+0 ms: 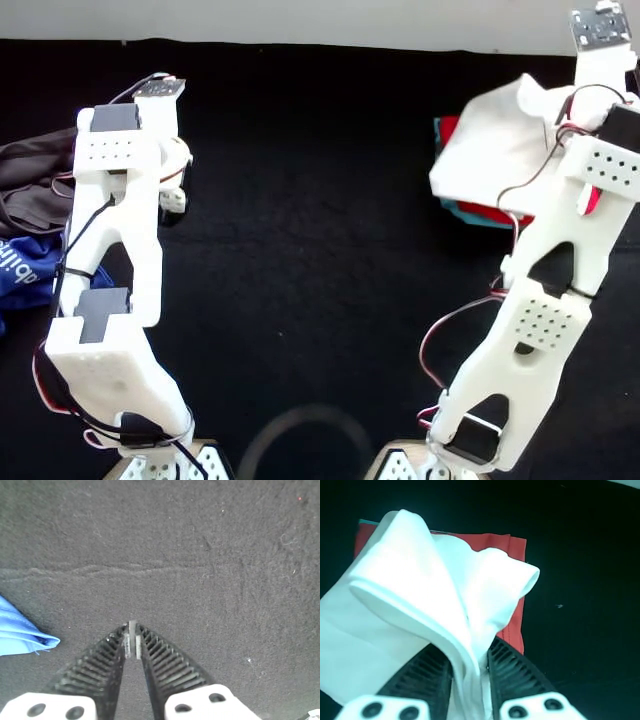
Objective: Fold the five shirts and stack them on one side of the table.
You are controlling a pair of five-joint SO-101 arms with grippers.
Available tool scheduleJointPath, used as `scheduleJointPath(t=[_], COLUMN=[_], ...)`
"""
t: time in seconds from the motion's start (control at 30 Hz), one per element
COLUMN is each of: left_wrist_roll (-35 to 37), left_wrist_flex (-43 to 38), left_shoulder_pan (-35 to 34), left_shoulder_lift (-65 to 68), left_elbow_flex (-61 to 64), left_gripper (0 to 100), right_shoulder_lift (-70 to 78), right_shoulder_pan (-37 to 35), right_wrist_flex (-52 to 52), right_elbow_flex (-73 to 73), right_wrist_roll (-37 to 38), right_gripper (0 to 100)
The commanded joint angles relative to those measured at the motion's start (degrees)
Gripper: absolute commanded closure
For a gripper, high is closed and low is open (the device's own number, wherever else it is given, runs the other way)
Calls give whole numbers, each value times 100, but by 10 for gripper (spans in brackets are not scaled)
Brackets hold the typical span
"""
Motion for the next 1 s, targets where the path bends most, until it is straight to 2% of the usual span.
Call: scheduleJointPath(t=[0.0, 0.4, 0.8, 0.97], left_wrist_roll=[26, 0, -9, -9], left_wrist_flex=[-53, -44, -9, -9], left_shoulder_pan=[31, 31, -13, -13], left_shoulder_lift=[-286, -286, -286, -286], left_elbow_flex=[-40, -40, -40, -40], left_gripper=[991, 991, 991, 991], right_shoulder_lift=[-365, -356, -347, -356], right_shoulder_pan=[163, 154, 110, 13], right_wrist_flex=[-567, -1771, -1974, -2000], right_elbow_flex=[558, 1622, 2079, 2079], right_wrist_roll=[79, 44, 18, -484], right_gripper=[992, 992, 992, 992])
